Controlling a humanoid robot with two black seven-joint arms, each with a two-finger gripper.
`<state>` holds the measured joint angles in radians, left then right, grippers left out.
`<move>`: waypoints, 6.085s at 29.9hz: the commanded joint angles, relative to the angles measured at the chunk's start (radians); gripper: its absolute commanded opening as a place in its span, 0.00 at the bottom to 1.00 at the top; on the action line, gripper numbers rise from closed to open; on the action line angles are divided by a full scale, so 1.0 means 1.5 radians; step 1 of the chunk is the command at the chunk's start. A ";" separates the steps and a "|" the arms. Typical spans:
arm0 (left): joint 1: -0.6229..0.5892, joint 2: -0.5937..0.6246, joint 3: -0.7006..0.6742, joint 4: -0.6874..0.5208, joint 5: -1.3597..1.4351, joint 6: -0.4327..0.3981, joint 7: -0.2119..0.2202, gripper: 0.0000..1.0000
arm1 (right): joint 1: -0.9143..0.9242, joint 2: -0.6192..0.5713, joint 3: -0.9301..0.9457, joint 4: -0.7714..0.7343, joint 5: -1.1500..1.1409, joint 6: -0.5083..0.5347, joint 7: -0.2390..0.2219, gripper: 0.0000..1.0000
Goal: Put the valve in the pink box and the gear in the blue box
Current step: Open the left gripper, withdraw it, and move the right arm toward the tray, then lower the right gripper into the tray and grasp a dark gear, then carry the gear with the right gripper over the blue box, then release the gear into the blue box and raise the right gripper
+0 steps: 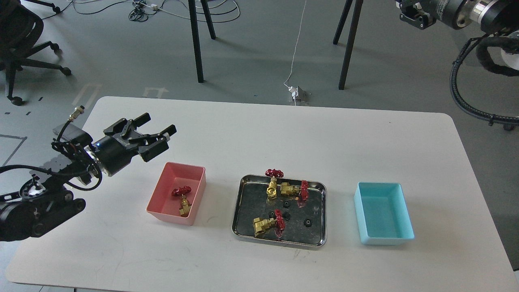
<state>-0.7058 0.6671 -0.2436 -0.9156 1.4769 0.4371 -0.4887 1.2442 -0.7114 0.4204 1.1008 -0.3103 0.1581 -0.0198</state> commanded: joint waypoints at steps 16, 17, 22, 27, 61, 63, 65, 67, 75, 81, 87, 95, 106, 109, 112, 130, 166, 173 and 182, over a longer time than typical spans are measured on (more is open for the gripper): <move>-0.350 -0.009 -0.045 0.114 -0.626 -0.363 0.122 0.99 | 0.149 0.019 -0.541 0.269 -0.577 0.130 0.152 0.99; -0.355 -0.011 -0.045 0.116 -0.627 -0.366 0.122 0.99 | 0.158 0.037 -0.571 0.272 -0.590 0.135 0.155 0.99; -0.369 -0.053 -0.044 0.160 -0.623 -0.364 0.122 0.99 | 0.177 0.135 -0.686 0.250 -0.654 0.145 0.173 0.99; -0.375 -0.062 -0.045 0.212 -0.624 -0.366 0.117 0.99 | 0.191 0.224 -0.725 0.182 -0.656 0.149 0.176 0.98; -0.425 -0.061 -0.045 0.237 -0.627 -0.363 0.115 0.99 | 0.119 0.474 -0.821 -0.047 -0.666 0.138 0.222 0.80; -0.425 -0.061 -0.045 0.243 -0.627 -0.364 0.115 0.99 | 0.119 0.474 -0.822 -0.047 -0.668 0.138 0.227 0.78; -0.425 -0.061 -0.045 0.245 -0.627 -0.364 0.115 0.99 | 0.119 0.474 -0.822 -0.047 -0.682 0.138 0.229 0.76; -0.425 -0.061 -0.046 0.245 -0.627 -0.364 0.115 0.99 | 0.119 0.474 -0.824 -0.047 -0.693 0.139 0.230 0.73; -0.429 -0.060 -0.045 0.246 -0.627 -0.365 0.114 0.99 | 0.113 0.474 -0.841 -0.052 -0.695 0.139 0.229 0.67; -0.429 -0.060 -0.045 0.246 -0.627 -0.365 0.114 0.99 | 0.105 0.474 -0.841 -0.072 -0.696 0.138 0.229 0.63; -0.430 -0.058 -0.045 0.246 -0.627 -0.365 0.114 0.99 | 0.104 0.474 -0.841 -0.075 -0.695 0.138 0.227 0.55; -0.430 -0.058 -0.045 0.247 -0.627 -0.365 0.114 0.99 | 0.106 0.474 -0.840 -0.075 -0.695 0.138 0.226 0.45; -0.430 -0.058 -0.045 0.258 -0.627 -0.366 0.110 0.99 | 0.103 0.474 -0.839 -0.080 -0.694 0.138 0.226 0.32; -0.430 -0.058 -0.045 0.259 -0.627 -0.366 0.109 0.99 | 0.103 0.474 -0.839 -0.080 -0.694 0.137 0.225 0.28; -0.430 -0.058 -0.045 0.259 -0.627 -0.366 0.109 0.99 | 0.104 0.474 -0.839 -0.083 -0.694 0.137 0.224 0.18; -0.430 -0.058 -0.044 0.259 -0.625 -0.365 0.110 0.99 | 0.261 0.377 -0.799 0.080 -0.591 0.158 0.227 0.12; -0.463 -0.063 -0.039 0.259 -0.620 -0.363 0.122 0.99 | 0.144 -0.042 -0.578 0.109 -0.448 0.220 0.221 0.97; -0.498 -0.125 -0.040 0.269 -0.621 -0.361 0.192 0.99 | 0.118 -0.058 -0.346 0.031 -0.128 0.104 0.192 0.96; -0.516 -0.224 -0.038 0.302 -0.620 -0.361 0.273 0.99 | 0.109 0.049 -0.202 -0.121 0.111 -0.204 0.082 0.95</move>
<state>-1.4775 0.3657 -0.3013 -0.4657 0.5457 -0.1041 -0.1071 1.4098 -0.7028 0.0713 1.0354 -0.2215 -0.0316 0.1488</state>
